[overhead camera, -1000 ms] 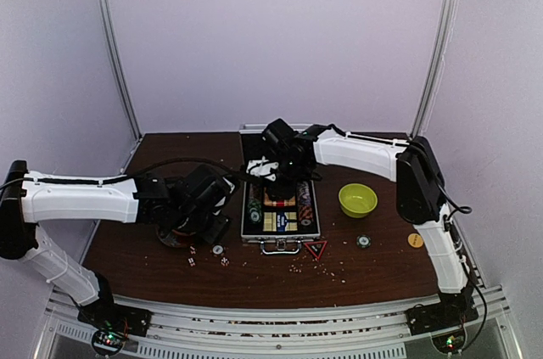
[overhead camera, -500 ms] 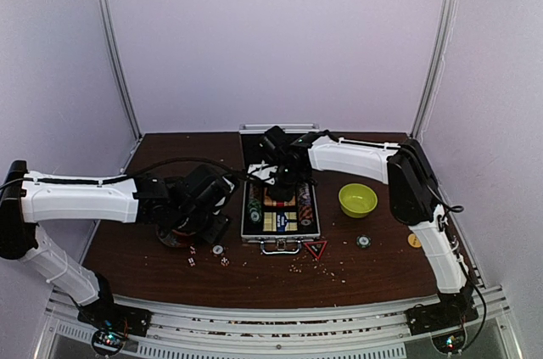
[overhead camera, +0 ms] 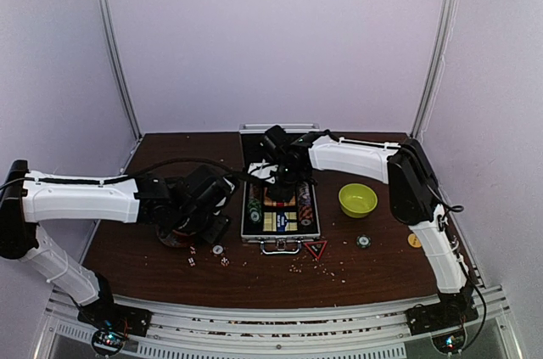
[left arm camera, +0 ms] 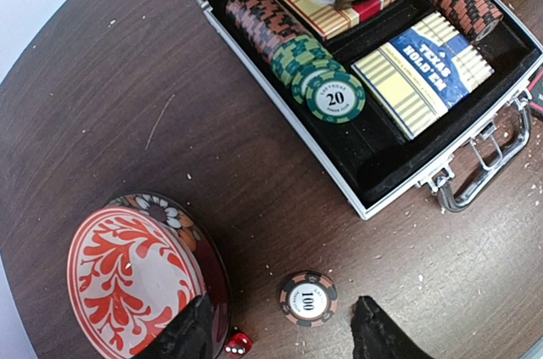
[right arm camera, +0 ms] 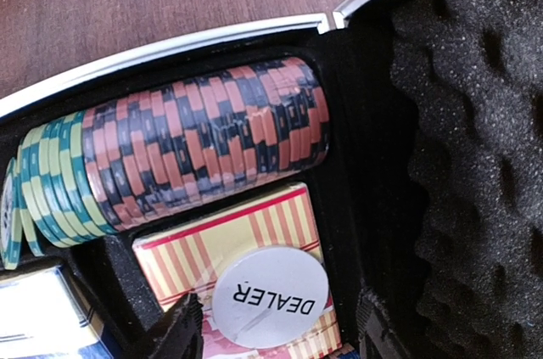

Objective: Pack up texas hold em set

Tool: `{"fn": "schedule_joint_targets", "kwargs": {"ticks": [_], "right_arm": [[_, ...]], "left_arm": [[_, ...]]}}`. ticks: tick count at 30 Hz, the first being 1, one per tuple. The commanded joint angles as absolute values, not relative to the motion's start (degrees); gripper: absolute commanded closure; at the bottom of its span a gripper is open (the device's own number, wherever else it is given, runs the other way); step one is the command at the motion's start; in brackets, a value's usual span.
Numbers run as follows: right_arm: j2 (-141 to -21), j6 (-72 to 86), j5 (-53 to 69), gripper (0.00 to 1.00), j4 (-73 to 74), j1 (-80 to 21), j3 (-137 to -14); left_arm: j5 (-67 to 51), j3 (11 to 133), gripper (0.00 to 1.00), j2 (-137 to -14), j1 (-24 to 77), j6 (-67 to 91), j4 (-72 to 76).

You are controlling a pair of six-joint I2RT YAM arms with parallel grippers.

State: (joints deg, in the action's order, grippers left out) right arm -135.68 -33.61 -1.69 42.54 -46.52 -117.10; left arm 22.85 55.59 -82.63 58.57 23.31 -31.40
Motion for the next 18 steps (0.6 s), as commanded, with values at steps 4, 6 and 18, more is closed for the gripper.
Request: {"fn": "schedule_joint_targets", "kwargs": {"ticks": [4,6,18], "right_arm": [[-128.11,-34.91,5.86,0.36,48.70,-46.86,-114.21],[-123.92,-35.99,9.01,0.35,49.11,-47.08,-109.66],[-94.33,-36.23,13.80,0.37,47.30,-45.55,-72.98]], "left_arm": [[24.43,56.82,0.43,-82.42,58.45,22.49,-30.42],[24.48,56.87,0.42,-81.51,58.45,22.33,-30.34],[22.09,56.16,0.38,-82.71,58.45,21.09,-24.50]]}}
